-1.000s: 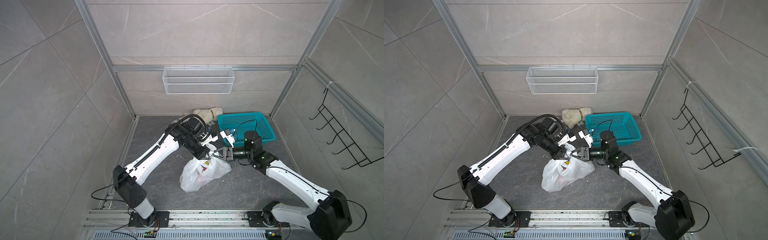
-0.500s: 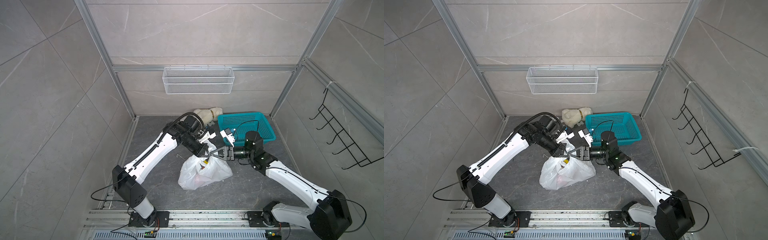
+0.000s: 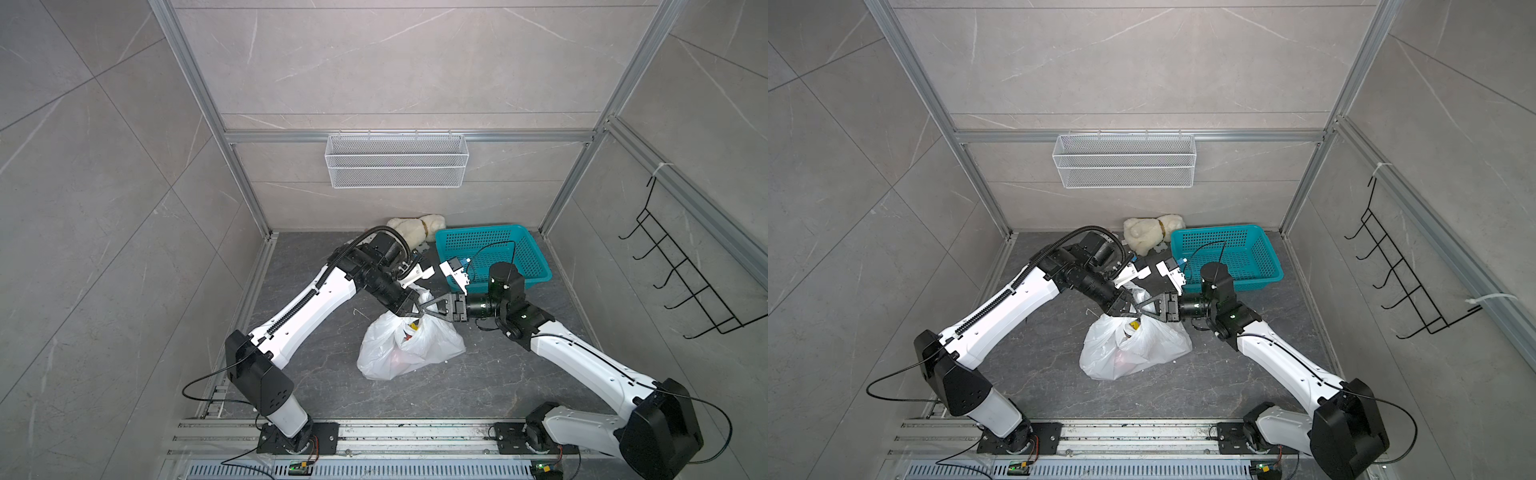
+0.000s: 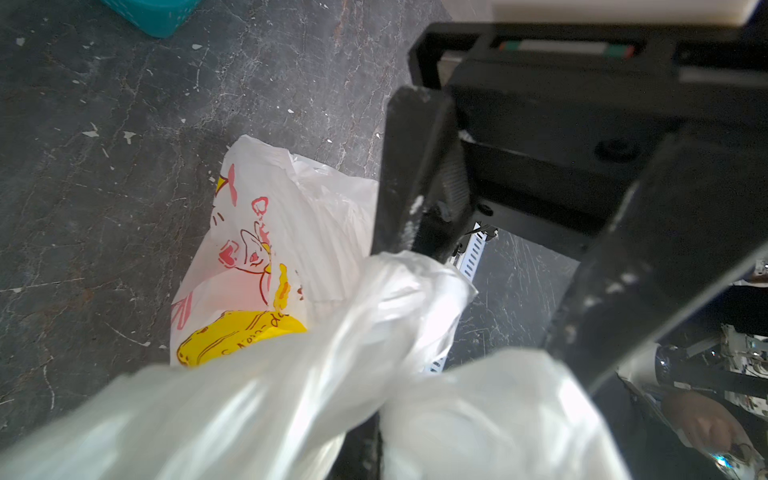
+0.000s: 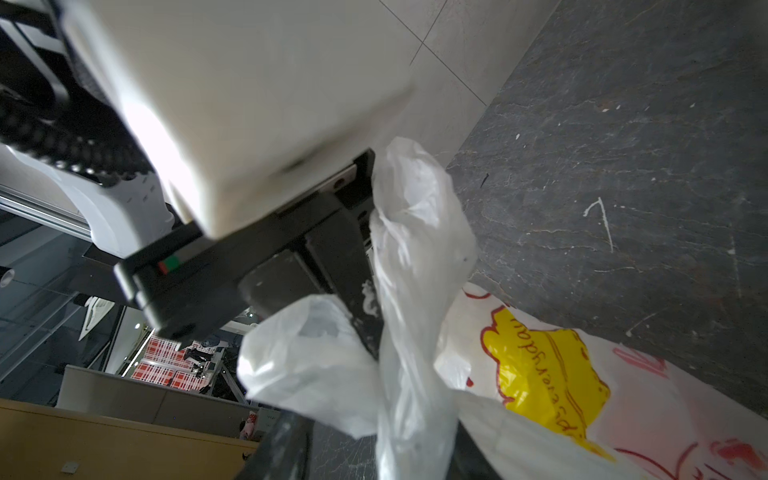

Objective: Place the peach into a plastic bag & tie a knot
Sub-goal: Cross the plastic bag at the center of the board.

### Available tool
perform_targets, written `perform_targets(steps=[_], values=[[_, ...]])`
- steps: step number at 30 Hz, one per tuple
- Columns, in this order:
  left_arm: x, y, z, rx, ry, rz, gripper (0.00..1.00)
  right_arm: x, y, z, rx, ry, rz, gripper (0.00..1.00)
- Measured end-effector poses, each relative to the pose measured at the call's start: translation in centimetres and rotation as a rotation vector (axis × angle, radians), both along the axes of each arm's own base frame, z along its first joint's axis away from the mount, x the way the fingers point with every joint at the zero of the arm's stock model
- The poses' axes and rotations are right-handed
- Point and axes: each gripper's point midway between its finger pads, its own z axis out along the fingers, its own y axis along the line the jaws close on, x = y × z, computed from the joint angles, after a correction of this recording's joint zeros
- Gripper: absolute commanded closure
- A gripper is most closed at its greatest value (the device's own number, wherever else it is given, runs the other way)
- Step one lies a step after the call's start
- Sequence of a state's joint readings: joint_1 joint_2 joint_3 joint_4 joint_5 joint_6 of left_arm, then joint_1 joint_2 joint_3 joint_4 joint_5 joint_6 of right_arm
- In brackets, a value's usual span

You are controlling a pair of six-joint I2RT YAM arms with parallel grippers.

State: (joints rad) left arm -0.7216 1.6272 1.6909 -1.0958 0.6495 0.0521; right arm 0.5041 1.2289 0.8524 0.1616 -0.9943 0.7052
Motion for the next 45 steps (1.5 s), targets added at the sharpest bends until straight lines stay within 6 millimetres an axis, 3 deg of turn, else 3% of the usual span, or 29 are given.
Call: perform_targets(steps=[5,9,11,16,20,22,26,29,31,34,42,45], values=[[-0.1,0.0,-1.0,0.038,0.027,0.0,1.0,0.0,0.0,-0.3,-0.007,0.008,0.003,0.87],[-0.2,0.2,-1.5,0.058,0.044,0.001,0.96,0.3,-0.1,-0.5,-0.014,0.02,-0.012,1.0],[-0.2,0.2,-1.5,0.061,0.041,0.002,0.9,0.3,-0.1,-0.6,-0.015,0.019,-0.016,1.0],[0.0,0.2,-1.6,0.074,0.021,0.014,0.64,0.7,-0.2,-0.6,-0.019,0.012,-0.038,1.0],[0.5,0.2,-0.5,0.046,-0.043,0.044,0.49,0.9,-0.1,-0.6,-0.022,0.009,-0.047,1.0],[0.9,0.9,0.2,0.017,-0.073,0.084,0.43,0.9,-0.1,-0.6,-0.021,0.007,-0.049,1.0],[3.5,4.1,2.8,-0.077,-0.12,0.264,0.34,0.9,-0.1,-0.5,-0.018,0.003,-0.048,1.0],[6.0,6.5,4.6,-0.144,-0.148,0.408,0.31,0.9,-0.1,-0.5,-0.017,0.002,-0.045,1.0],[7.1,7.1,5.5,-0.18,-0.149,0.459,0.3,0.8,-0.1,-0.4,-0.015,0.002,-0.041,1.0],[7.7,6.2,5.6,-0.217,-0.107,0.461,0.29,0.7,-0.1,-0.2,-0.009,-0.004,-0.035,1.0],[9.3,3.9,2.8,-0.228,0.034,0.435,0.3,0.3,-0.1,0.2,0.007,-0.014,-0.018,1.0],[9.1,3.7,2.8,-0.238,0.051,0.42,0.35,0.2,-0.2,0.2,0.009,-0.016,-0.015,1.0]])
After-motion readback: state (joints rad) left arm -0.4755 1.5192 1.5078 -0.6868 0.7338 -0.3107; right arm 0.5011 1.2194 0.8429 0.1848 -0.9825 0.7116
